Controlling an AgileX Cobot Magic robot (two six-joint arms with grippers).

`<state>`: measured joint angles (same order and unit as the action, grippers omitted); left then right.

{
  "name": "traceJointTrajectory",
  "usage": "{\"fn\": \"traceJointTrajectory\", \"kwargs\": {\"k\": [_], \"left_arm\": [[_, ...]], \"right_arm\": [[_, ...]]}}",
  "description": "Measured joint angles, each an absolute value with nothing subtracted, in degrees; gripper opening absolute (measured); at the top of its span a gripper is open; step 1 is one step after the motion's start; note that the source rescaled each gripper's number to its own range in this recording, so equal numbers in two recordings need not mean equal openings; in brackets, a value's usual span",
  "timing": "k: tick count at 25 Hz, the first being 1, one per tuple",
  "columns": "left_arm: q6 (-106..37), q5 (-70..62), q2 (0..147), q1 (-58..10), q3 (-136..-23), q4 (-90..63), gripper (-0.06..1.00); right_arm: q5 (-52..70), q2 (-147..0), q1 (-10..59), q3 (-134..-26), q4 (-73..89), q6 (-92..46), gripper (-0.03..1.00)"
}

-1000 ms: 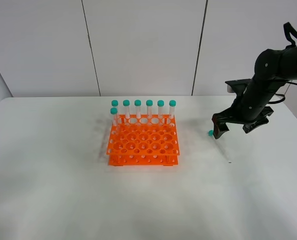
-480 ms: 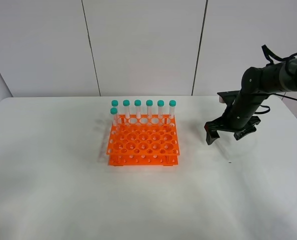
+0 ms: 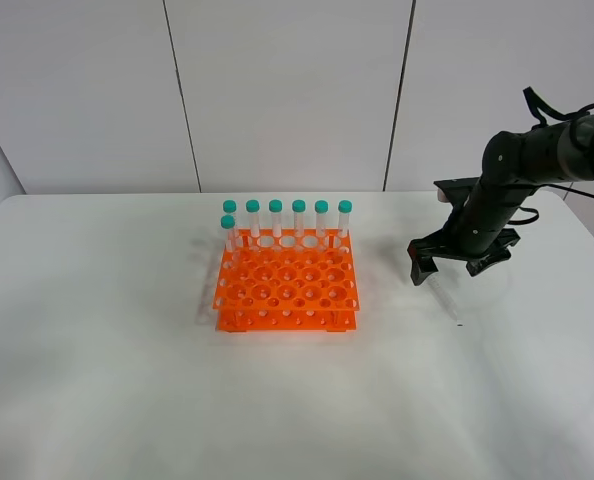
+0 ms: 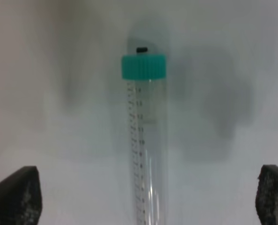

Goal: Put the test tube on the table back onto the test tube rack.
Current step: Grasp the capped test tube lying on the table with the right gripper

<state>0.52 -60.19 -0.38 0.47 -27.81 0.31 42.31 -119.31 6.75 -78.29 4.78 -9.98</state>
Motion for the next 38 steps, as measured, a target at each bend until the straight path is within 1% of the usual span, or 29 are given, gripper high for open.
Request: {"fn": "traceJointTrajectory", "kwargs": {"k": [10, 36, 38], "left_arm": [[0.5, -60.2, -0.4, 0.5, -27.8, 0.3, 0.98], [0.5, -60.2, -0.4, 0.5, -27.8, 0.3, 0.98], [0.5, -60.2, -0.4, 0.5, -27.8, 0.3, 0.98]], "right_arm": [[43.6, -122.5, 6.7, -78.4, 4.8, -10.0, 1.00], [44.2, -123.6, 6.7, -78.4, 4.7, -9.1, 0.98], [44.2, -123.6, 6.7, -78.4, 4.6, -9.0, 0.95]]}}
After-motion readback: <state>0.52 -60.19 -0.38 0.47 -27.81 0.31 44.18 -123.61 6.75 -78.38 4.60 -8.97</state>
